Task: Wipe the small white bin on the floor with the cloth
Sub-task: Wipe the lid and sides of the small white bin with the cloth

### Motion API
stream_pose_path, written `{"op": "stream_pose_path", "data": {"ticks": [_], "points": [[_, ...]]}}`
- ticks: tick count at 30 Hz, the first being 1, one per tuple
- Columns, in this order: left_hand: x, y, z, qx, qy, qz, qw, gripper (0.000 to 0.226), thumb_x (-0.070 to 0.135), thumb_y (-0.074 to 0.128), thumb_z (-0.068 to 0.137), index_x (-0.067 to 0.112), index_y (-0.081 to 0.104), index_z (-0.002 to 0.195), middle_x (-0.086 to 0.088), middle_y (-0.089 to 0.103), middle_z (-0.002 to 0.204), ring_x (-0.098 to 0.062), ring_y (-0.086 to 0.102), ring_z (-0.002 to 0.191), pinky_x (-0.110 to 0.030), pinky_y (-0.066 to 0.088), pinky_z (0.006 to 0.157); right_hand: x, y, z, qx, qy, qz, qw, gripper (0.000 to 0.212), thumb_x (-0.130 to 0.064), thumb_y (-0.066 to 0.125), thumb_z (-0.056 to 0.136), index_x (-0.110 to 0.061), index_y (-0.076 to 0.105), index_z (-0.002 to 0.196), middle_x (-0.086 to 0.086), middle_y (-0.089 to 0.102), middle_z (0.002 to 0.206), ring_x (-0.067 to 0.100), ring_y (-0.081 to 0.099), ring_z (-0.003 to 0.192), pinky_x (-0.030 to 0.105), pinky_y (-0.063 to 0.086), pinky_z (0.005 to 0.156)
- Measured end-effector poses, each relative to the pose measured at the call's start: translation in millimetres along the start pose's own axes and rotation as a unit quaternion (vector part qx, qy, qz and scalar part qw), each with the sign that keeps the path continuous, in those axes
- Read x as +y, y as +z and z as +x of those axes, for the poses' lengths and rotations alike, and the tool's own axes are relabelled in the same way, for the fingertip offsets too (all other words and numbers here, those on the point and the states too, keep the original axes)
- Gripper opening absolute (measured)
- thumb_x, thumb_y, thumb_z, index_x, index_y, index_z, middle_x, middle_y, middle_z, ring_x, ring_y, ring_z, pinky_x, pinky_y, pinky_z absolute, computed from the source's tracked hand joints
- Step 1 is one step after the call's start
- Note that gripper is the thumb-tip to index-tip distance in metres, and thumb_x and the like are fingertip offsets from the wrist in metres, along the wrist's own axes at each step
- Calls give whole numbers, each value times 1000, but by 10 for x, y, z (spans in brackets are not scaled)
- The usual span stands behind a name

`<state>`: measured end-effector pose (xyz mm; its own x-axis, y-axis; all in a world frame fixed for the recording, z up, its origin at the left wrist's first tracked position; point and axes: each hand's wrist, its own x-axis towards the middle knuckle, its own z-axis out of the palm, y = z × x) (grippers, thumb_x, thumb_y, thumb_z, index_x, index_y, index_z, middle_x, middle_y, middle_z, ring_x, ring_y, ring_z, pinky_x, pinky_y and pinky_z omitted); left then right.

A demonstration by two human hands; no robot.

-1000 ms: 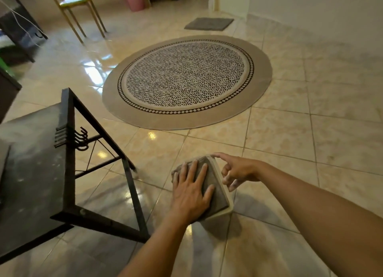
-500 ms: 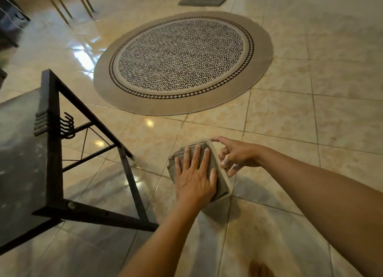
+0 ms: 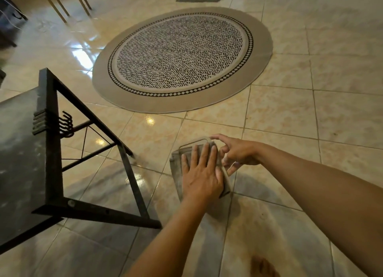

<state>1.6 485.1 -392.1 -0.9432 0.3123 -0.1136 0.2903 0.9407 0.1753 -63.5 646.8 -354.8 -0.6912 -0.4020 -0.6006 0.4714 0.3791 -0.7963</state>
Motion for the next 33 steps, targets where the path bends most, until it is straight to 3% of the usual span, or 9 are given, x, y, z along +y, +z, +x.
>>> {"op": "stream_pose_path", "data": {"ticks": [6,11,14,17,20,23,28,33], "points": [[-222,-33,146,4,-93,-15,996,64,46,11,103,26,-16,157,1,-22,165,-24,-29,148,-54,-13,121,-19,62,20,15,1,16,1000,95,20,54,86,-39,23,152,9,47,80,19,59,68,37,60,60],[129,26,-55,-19,-30,-2,999,62,47,4,101,27,-16,156,2,-25,164,-24,-30,148,-53,-17,119,-26,57,6,6,6,-1,1000,97,23,48,85,-40,19,153,22,58,105,27,65,84,47,62,72],[-54,-54,242,-11,-52,3,999,72,50,-7,91,24,-14,158,0,-21,166,-25,-27,150,-54,-13,121,-10,70,4,16,1,7,1000,93,20,51,86,-38,20,153,14,54,86,22,62,74,43,62,68],[-250,-63,222,-3,-107,-22,994,65,46,3,99,23,-19,156,-2,-24,165,-25,-30,148,-54,-11,122,-45,106,11,26,1,12,1000,93,19,53,87,-37,20,153,11,49,84,21,60,71,38,61,61],[-62,-27,-141,-29,-82,-19,996,69,49,-6,92,24,-25,153,-1,-33,161,-26,-34,146,-53,-16,120,-47,98,24,16,-2,16,1000,92,20,53,87,-35,20,154,9,47,81,19,58,68,37,60,58],[35,14,-130,-26,-40,-7,999,62,46,4,102,25,-21,155,1,-30,162,-24,-32,147,-51,-16,120,-39,97,24,13,-4,12,1000,91,20,50,88,-35,19,154,8,47,80,18,59,64,35,59,57],[-394,-71,360,0,-100,-23,995,64,44,12,103,23,-18,157,-1,-21,166,-25,-27,150,-54,-8,123,-54,162,27,25,-2,8,1000,93,18,53,88,-37,17,154,10,50,84,22,62,73,42,62,66],[-130,65,-307,-19,-92,-41,995,65,45,7,102,23,-26,153,-2,-36,160,-24,-37,145,-53,-10,122,-76,170,67,27,-1,-5,1000,93,18,53,88,-35,17,155,8,49,80,21,61,70,46,62,69]]}}
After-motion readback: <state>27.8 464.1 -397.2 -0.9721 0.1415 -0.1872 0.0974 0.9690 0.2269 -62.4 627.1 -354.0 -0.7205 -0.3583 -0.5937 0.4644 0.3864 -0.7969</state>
